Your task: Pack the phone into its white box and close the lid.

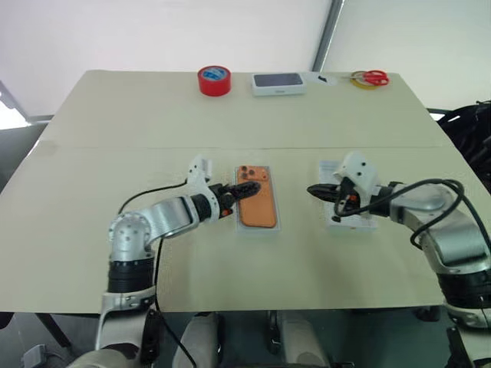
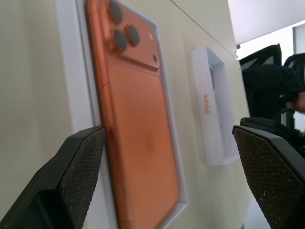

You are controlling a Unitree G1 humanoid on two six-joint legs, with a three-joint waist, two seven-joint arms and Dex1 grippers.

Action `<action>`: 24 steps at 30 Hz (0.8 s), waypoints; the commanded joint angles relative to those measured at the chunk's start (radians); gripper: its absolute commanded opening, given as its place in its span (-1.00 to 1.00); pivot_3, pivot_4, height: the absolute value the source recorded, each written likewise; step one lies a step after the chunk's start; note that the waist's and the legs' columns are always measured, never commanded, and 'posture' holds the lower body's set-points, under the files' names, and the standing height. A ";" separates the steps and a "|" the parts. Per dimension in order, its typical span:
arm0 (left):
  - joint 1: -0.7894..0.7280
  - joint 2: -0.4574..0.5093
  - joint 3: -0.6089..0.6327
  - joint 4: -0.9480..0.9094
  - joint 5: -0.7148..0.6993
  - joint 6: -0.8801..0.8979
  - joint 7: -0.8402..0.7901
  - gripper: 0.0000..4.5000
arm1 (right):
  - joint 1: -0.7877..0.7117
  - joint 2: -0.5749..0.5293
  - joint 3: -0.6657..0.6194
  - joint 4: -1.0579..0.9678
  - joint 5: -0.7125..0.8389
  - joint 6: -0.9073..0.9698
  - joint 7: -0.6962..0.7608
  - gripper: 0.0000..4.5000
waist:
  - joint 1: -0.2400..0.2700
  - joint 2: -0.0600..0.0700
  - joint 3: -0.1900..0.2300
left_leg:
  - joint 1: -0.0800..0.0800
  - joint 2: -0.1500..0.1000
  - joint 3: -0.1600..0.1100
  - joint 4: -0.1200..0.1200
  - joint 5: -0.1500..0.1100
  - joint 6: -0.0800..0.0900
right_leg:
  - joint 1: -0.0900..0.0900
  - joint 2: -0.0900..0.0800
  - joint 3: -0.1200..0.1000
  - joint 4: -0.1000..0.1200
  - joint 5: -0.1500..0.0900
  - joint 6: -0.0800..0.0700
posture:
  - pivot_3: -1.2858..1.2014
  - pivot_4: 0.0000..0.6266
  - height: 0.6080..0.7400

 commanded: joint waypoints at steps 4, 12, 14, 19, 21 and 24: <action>0.037 0.146 -0.016 -0.133 0.117 -0.015 -0.152 0.87 | -0.077 0.025 0.070 0.025 -0.068 0.007 -0.052 -1.00 | 0.001 0.000 0.000 | 0.000 0.000 0.000 0.000 0.000 0.000 | 0.000 0.000 0.000 0.000 0.000 0.000 | 0.03 -0.52 0.87; 0.035 0.267 -0.184 -0.159 0.482 -0.085 -0.353 -0.78 | -0.159 0.096 0.224 0.077 -0.174 0.133 -0.123 -1.00 | 0.001 0.000 0.000 | -0.001 0.000 0.000 0.000 0.000 0.000 | 0.000 0.000 0.000 -0.001 0.000 0.000 | 0.03 -0.52 0.87; 0.019 0.263 -0.216 -0.144 0.547 -0.096 -0.395 -0.98 | -0.168 0.112 0.248 0.074 -0.189 0.150 -0.131 -1.00 | 0.000 0.000 0.000 | -0.001 0.000 0.001 0.000 0.000 0.000 | -0.001 0.000 0.000 -0.001 0.000 0.000 | 0.03 -0.52 0.87; -0.055 0.213 -0.340 -0.059 0.705 -0.114 -0.501 -0.98 | -0.213 0.187 0.312 0.089 -0.253 0.184 -0.188 -1.00 | -0.001 0.000 0.000 | -0.001 -0.001 0.001 0.000 0.000 0.000 | -0.001 0.000 0.000 0.000 0.000 0.000 | 0.03 -0.52 0.87; -0.079 0.179 -0.366 -0.027 0.745 -0.113 -0.538 -0.98 | -0.226 0.203 0.335 0.088 -0.268 0.198 -0.191 -1.00 | -0.001 0.000 0.000 | -0.001 0.000 0.001 0.000 0.000 0.000 | -0.001 0.000 0.000 0.000 0.000 0.000 | 0.03 -0.52 0.87; -0.110 0.130 -0.403 0.002 0.788 -0.096 -0.592 -0.98 | -0.238 0.204 0.374 0.082 -0.302 0.217 -0.193 -1.00 | 0.001 0.001 0.000 | -0.001 -0.001 0.000 0.000 0.000 0.000 | -0.001 0.000 0.000 0.000 0.000 0.000 | 0.03 -0.52 0.87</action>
